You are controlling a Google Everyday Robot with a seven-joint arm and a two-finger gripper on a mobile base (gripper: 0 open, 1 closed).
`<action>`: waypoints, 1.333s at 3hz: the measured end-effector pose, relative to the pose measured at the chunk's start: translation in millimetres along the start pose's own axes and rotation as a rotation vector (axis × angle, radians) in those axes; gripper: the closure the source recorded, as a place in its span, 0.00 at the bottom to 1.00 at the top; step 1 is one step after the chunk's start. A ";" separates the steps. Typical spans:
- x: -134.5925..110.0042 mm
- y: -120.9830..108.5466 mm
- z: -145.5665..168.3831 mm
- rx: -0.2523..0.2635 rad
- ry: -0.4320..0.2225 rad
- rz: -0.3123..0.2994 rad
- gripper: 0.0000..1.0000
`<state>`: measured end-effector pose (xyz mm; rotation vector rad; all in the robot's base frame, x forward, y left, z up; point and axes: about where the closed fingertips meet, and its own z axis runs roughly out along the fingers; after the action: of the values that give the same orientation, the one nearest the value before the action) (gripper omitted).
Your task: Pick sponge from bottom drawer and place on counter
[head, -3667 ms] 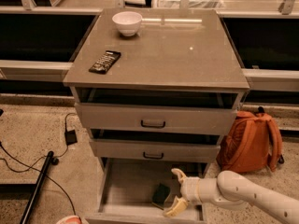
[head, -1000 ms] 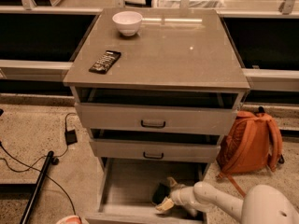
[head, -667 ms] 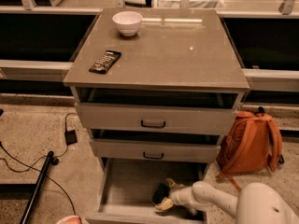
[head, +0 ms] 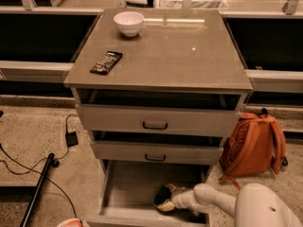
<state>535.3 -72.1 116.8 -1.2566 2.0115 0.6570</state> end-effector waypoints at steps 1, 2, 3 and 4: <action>3.0 2.6 2.8 -0.020 0.007 0.004 0.52; 3.2 2.8 2.9 -0.022 0.007 0.004 0.71; -18.6 14.2 -21.8 -0.012 -0.028 -0.043 0.95; -97.2 31.3 -101.9 0.002 -0.155 -0.211 1.00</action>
Offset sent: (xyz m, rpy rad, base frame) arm -0.0050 0.0001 0.0997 0.0861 -0.1257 0.0472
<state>509.6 -75.8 258.7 -1.3520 1.7258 0.6291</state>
